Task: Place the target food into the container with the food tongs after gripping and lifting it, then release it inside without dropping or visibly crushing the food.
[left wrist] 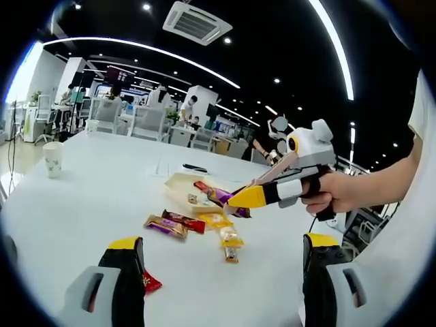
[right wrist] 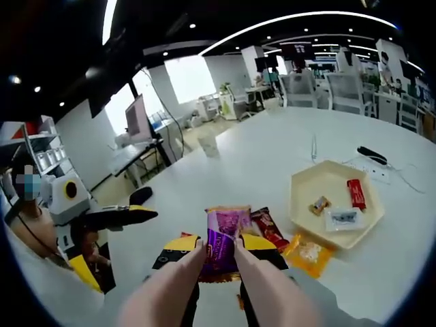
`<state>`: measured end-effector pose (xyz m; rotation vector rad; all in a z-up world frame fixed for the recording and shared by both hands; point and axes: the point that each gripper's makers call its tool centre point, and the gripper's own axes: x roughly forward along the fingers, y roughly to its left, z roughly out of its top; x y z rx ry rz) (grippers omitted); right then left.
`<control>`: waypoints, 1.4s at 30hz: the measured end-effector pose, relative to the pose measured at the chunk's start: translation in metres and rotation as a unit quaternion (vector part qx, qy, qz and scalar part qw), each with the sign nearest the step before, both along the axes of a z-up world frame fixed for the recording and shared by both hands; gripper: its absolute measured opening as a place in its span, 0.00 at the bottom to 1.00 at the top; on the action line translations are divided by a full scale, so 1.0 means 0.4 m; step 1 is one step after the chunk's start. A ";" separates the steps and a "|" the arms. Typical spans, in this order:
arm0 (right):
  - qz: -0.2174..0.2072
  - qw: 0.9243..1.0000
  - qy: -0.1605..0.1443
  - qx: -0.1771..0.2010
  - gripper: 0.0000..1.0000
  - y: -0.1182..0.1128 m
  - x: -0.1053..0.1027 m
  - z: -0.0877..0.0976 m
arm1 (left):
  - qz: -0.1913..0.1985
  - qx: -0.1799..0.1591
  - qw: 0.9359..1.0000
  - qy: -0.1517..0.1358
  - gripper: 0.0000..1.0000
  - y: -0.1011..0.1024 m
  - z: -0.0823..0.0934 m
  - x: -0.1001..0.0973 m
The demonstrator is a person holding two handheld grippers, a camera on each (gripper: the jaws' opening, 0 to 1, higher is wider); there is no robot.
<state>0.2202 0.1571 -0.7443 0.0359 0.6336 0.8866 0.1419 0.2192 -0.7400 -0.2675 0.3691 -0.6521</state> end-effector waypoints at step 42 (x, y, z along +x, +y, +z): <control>-0.017 1.000 -0.014 -0.005 0.21 -0.039 0.014 0.011 | -0.023 -0.001 1.000 -0.006 0.98 -0.037 -0.003 0.011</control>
